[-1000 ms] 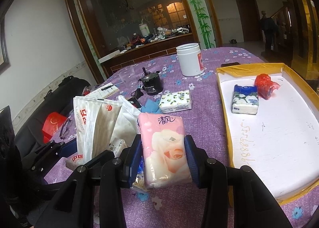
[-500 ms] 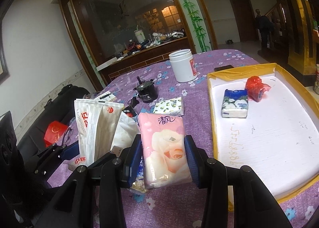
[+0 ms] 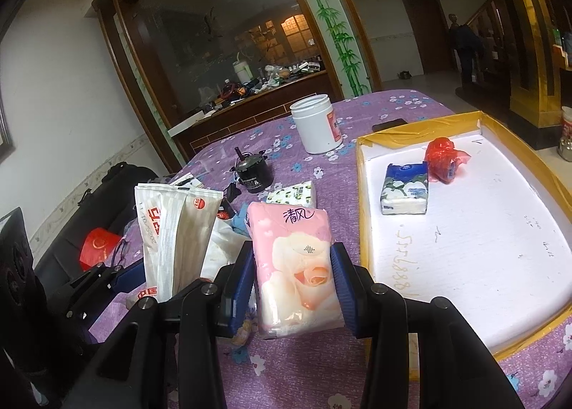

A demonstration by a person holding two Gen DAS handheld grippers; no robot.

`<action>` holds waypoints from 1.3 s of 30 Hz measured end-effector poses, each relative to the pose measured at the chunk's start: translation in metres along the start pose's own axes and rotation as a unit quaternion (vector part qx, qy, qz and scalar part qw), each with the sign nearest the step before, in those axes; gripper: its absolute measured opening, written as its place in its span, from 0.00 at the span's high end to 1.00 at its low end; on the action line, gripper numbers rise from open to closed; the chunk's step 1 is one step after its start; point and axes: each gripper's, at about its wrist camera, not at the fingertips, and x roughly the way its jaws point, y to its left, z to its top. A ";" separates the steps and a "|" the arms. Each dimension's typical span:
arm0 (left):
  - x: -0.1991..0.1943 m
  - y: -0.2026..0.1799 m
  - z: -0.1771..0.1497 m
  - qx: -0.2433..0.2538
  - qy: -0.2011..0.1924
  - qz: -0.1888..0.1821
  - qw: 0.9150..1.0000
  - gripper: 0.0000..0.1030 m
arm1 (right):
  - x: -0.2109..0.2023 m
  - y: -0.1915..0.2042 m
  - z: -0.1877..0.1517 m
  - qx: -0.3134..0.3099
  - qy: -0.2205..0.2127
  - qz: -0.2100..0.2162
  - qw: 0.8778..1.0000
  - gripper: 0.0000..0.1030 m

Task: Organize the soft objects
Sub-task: 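Carry the white bag and the pink pack toward the yellow tray box with both grippers, then lower the white bag into the tray and open the left gripper while the right holds the pink pack above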

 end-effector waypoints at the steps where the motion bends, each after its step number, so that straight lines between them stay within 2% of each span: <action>1: 0.001 -0.001 0.001 0.001 0.000 -0.001 1.000 0.52 | 0.000 -0.001 0.000 0.002 -0.001 -0.001 1.000 0.58; 7: 0.003 -0.010 0.013 0.003 -0.005 -0.017 1.000 0.52 | -0.007 -0.010 0.002 0.014 -0.007 -0.007 1.000 0.58; 17: 0.022 -0.041 0.038 -0.004 0.021 -0.084 0.996 0.52 | -0.031 -0.052 0.012 0.058 -0.040 -0.032 0.997 0.58; 25: 0.051 -0.077 0.056 -0.013 0.056 -0.141 0.988 0.52 | -0.048 -0.097 0.012 0.105 -0.056 -0.061 0.991 0.58; 30: 0.073 -0.093 0.060 -0.028 0.081 -0.164 0.983 0.52 | -0.052 -0.121 0.012 0.126 -0.059 -0.080 0.987 0.58; 39: 0.100 -0.096 0.053 -0.054 0.114 -0.184 0.975 0.52 | -0.043 -0.145 0.010 0.145 -0.044 -0.108 0.982 0.58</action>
